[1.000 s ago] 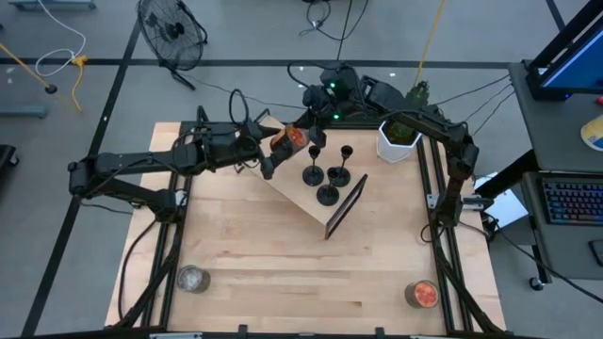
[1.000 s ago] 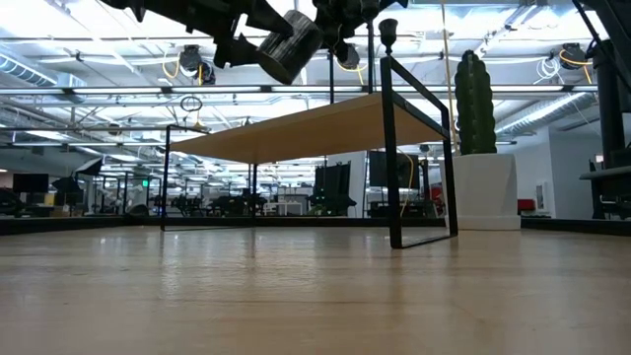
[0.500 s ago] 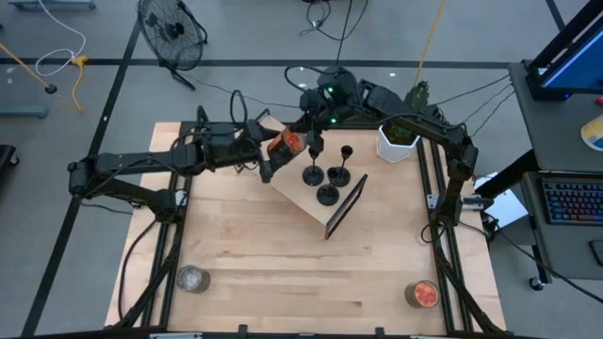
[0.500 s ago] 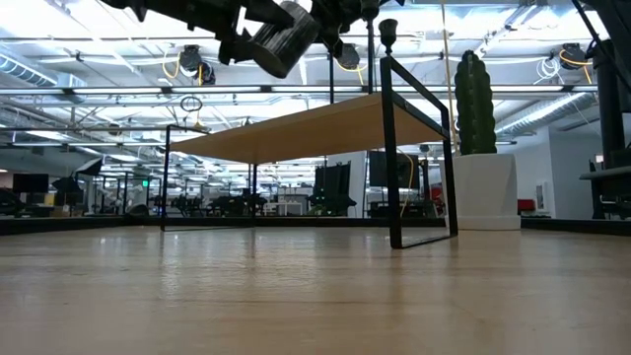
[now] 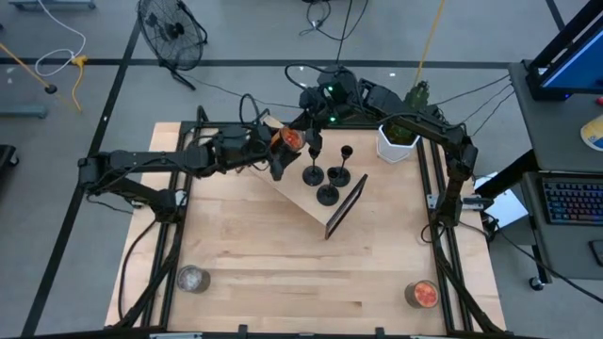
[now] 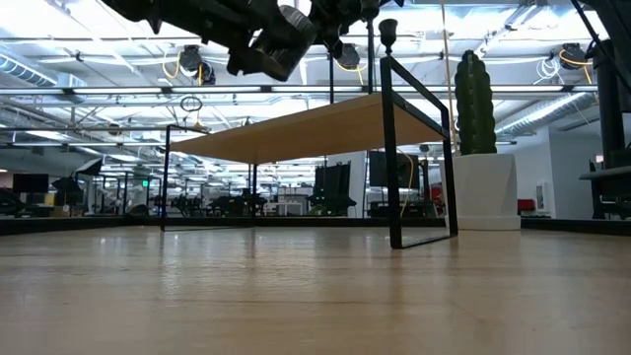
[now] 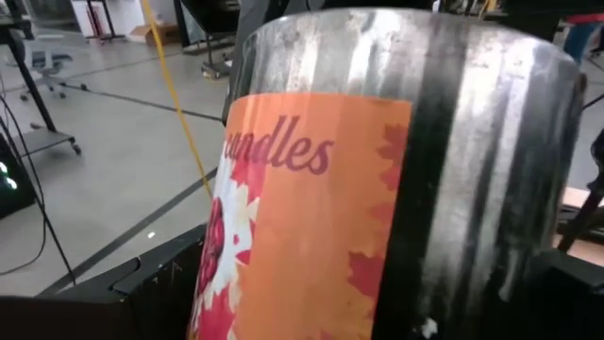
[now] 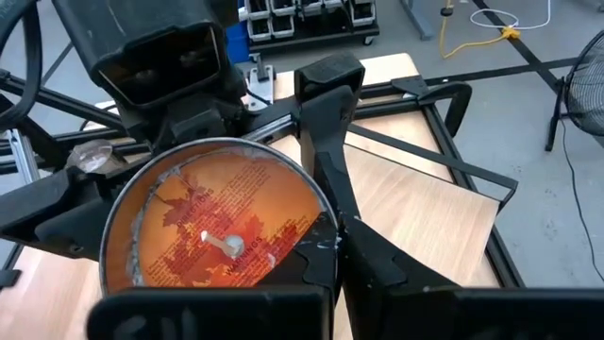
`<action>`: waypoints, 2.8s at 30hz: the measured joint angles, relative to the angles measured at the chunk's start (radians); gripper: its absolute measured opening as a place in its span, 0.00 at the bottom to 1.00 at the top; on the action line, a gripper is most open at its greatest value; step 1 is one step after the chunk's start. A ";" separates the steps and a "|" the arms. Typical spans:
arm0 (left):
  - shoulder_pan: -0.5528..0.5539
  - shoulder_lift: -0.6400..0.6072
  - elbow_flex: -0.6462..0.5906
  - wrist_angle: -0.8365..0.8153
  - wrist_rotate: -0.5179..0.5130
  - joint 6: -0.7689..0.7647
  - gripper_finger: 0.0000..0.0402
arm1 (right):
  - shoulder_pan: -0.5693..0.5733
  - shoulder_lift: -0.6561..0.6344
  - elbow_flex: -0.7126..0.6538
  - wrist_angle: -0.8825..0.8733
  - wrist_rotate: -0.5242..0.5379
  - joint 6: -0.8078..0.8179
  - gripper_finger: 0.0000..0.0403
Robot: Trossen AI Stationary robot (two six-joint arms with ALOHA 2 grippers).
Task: Pick & Place candle stick holders
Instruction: Put the top orange scented candle on the shelf
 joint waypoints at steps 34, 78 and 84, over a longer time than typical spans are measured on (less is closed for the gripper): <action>0.000 -0.011 -0.002 -0.003 0.012 0.000 0.87 | 0.000 -0.002 -0.026 0.026 -0.009 0.005 0.01; -0.006 -0.012 0.000 -0.165 -0.239 -0.104 0.87 | -0.026 -0.030 -0.027 0.055 0.063 -0.034 0.15; -0.010 -0.012 -0.046 -0.163 -0.342 -0.175 0.87 | -0.041 -0.046 -0.027 0.045 0.071 -0.045 0.15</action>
